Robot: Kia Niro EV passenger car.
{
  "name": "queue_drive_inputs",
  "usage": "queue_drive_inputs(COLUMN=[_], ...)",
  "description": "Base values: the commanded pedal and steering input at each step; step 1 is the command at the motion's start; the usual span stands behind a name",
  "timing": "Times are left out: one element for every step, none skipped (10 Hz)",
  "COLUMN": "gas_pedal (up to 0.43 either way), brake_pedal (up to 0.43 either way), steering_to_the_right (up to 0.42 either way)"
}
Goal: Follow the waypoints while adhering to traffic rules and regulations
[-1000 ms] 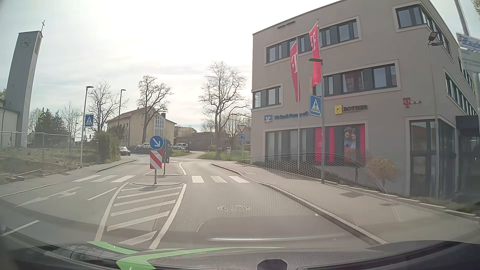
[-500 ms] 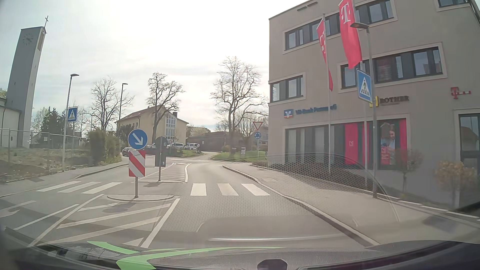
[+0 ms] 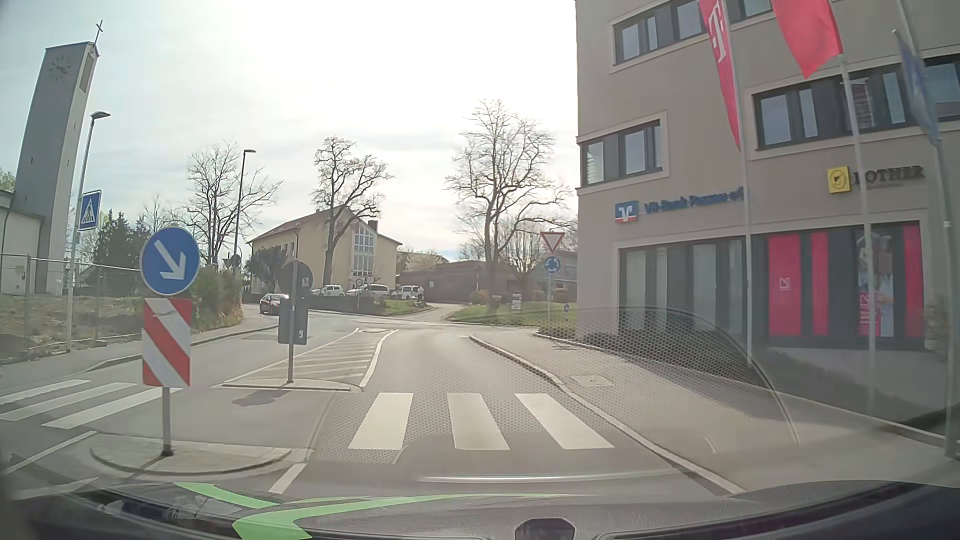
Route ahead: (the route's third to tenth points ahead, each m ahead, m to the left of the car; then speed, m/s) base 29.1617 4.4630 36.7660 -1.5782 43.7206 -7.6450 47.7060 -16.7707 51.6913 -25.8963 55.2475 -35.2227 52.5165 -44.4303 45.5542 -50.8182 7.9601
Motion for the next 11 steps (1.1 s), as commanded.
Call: queue_drive_inputs(gas_pedal=[0.0, 0.0, 0.0, 0.0, 0.0, 0.0, 0.0, 0.0, 0.0, 0.0, 0.0], brake_pedal=[0.0, 0.0, 0.0, 0.0, 0.0, 0.018, 0.067, 0.159, 0.165, 0.171, 0.183], steering_to_the_right=[-0.054, -0.054, -0.054, -0.054, -0.055, -0.055, -0.055, -0.057, -0.057, -0.056, -0.056])
